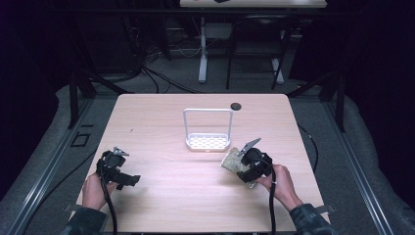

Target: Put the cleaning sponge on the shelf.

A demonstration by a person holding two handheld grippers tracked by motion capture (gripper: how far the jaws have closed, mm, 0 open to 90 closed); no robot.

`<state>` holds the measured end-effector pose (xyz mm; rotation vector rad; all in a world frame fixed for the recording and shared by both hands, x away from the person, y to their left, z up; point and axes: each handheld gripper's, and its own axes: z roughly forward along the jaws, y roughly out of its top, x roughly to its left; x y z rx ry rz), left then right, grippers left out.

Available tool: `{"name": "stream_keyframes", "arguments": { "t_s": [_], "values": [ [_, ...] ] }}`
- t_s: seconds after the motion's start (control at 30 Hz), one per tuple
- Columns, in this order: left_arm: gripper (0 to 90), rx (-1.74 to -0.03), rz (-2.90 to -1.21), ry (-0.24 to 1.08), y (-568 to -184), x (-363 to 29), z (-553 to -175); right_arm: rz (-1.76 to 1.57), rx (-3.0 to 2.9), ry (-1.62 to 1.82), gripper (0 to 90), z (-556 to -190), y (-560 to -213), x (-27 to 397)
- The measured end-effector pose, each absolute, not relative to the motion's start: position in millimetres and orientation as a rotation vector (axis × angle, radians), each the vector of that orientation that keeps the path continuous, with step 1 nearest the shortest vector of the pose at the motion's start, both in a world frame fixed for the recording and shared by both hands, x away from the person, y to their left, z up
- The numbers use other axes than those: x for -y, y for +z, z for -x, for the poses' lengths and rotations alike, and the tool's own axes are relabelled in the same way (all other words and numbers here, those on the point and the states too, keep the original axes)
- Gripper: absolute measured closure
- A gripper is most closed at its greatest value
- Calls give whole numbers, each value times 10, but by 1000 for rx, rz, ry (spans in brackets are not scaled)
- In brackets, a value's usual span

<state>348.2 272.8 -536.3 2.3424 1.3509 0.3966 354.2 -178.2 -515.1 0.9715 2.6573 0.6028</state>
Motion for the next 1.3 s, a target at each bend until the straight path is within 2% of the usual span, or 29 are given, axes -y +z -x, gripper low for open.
{"name": "stream_keyframes", "arguments": {
  "t_s": [1.3],
  "values": [
    [3, -1347, -2346, 387, -5365, -2709, -3496, -992, -2623, 689, 379, -3806, -5103, 1482]
  ]
}}
